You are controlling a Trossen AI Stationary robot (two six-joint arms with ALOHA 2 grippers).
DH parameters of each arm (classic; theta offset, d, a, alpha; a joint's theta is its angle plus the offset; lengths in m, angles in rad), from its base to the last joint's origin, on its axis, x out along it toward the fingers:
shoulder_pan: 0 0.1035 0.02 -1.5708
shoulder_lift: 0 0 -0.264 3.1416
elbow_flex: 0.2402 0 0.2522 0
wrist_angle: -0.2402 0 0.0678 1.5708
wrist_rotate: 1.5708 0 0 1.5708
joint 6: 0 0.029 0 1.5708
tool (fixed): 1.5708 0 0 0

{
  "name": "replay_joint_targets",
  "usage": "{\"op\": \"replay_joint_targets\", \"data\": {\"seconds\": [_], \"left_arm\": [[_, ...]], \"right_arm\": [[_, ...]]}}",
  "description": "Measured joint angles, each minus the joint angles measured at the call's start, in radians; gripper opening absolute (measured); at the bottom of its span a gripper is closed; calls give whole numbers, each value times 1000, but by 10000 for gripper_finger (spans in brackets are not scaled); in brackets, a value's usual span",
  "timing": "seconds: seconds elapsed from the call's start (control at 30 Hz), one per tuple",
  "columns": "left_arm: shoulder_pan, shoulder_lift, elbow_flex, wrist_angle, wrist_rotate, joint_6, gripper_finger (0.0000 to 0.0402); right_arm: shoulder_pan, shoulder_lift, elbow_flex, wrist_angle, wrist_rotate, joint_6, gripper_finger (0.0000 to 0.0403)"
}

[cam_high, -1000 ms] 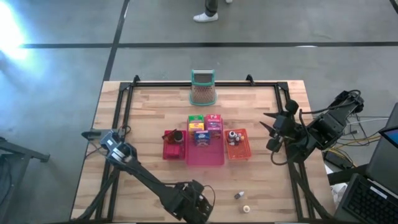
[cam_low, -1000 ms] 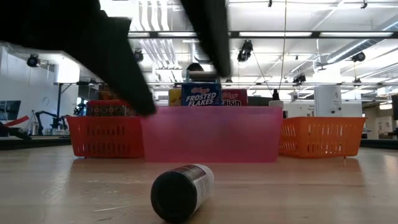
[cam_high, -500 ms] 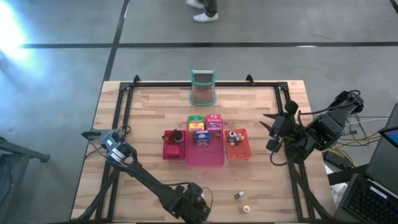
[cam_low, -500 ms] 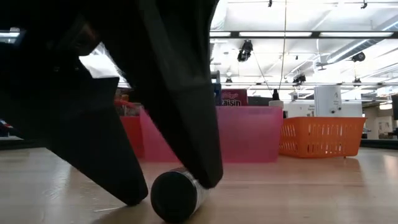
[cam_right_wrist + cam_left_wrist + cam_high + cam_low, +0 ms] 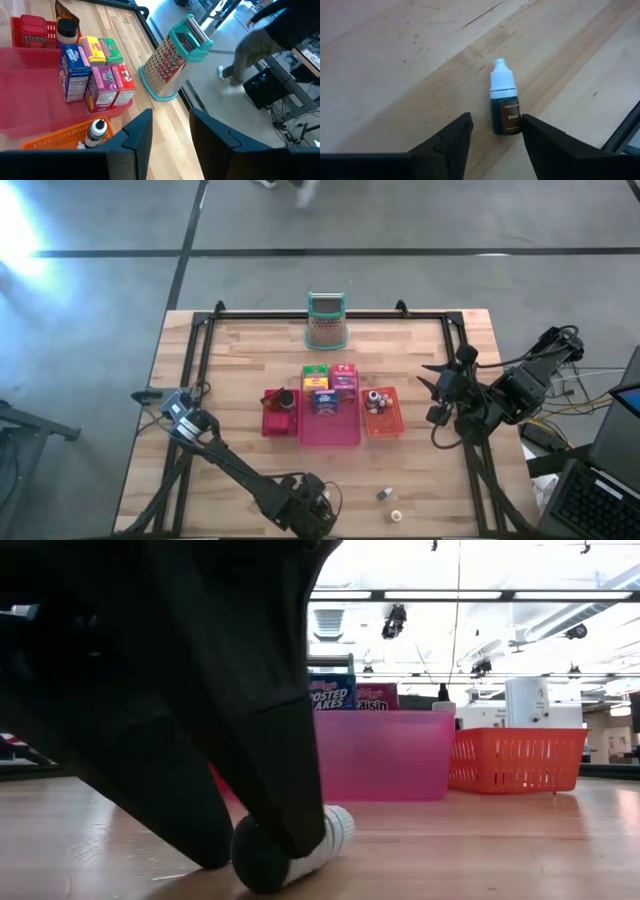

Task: Pick & Place Kitchen Items
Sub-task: Put the small brown food coloring bottle into the orange bin

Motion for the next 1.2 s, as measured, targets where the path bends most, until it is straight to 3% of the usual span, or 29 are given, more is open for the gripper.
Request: {"op": "replay_joint_targets", "data": {"seconds": [0.4, 0.63, 0.9, 1.2], "left_arm": [[4, 1, -3, -4, -19, 112, 112], [8, -2, 5, -4, -56, 234, 99], [10, -61, -1, -1, -219, 338, 101], [12, -132, -3, 0, -410, 603, 99]], "right_arm": [[0, 0, 0, 1, 0, 0, 167], [0, 0, -5, 3, 0, 4, 181], [0, 0, -22, 5, 0, 11, 177], [0, 0, -93, 37, -51, 34, 146]]}}
